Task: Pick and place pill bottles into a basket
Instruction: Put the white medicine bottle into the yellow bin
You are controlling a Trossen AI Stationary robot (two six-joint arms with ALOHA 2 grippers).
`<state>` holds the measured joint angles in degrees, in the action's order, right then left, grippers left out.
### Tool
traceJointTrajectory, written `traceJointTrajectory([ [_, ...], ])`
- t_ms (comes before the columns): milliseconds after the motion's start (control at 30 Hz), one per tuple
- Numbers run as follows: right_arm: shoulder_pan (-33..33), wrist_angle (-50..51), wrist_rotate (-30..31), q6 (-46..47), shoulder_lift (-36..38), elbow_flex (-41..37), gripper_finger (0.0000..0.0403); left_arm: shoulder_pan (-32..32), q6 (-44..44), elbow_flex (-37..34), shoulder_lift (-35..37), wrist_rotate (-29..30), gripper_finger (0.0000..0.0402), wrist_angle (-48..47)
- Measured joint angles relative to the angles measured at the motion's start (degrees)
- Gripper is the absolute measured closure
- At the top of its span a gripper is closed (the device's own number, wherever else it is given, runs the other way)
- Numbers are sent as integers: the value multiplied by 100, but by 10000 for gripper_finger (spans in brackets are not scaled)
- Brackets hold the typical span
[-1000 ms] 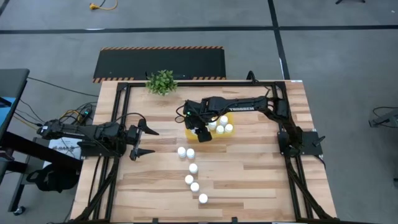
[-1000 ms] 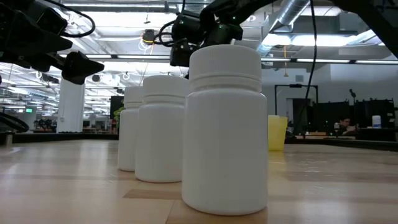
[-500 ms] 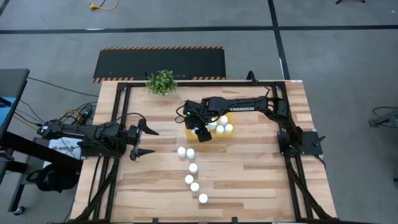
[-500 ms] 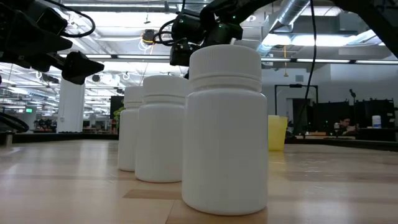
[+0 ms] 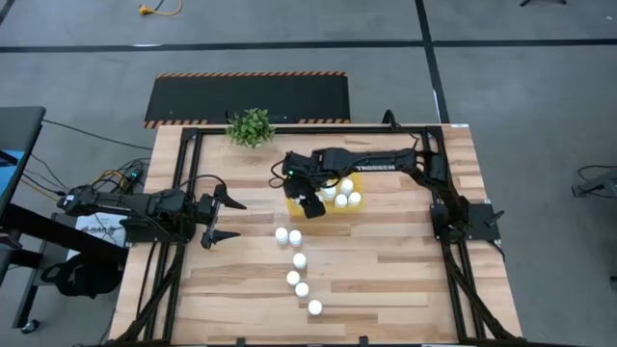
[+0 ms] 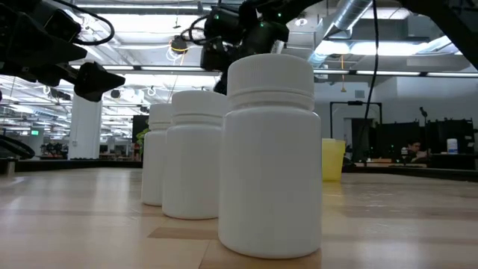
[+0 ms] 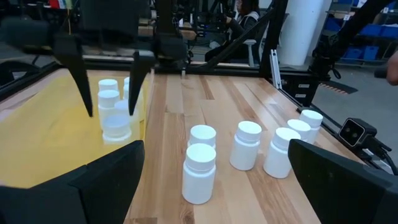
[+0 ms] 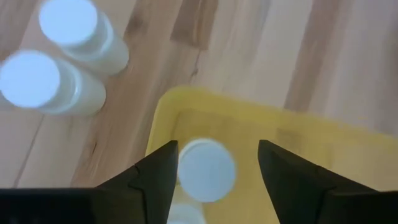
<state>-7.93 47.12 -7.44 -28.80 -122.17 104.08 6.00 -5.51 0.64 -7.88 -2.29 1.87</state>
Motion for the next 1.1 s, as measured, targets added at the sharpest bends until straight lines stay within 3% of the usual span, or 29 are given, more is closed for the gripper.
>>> traceJointTrajectory([
  [267, 111, 326, 163, 82, 694, 565, 173, 0, 1, -2, 0, 0, 15, 0],
  [433, 412, 1052, 150, 948, 1488, 497, 176, 0, 44, 0, -2, 1, 15, 0],
  [600, 904, 2002, 114, 2133, 2111, 86, 179, -1, 25, -2, -1, 3, 15, 0],
  [800, 1825, 2238, 68, 3331, 2649, -905, 179, -1, 3, -1, -2, 5, 15, -2],
  [1100, 2800, 1543, -173, 5410, 2211, -1881, 180, 0, -1, -1, 0, 7, 15, -2],
])
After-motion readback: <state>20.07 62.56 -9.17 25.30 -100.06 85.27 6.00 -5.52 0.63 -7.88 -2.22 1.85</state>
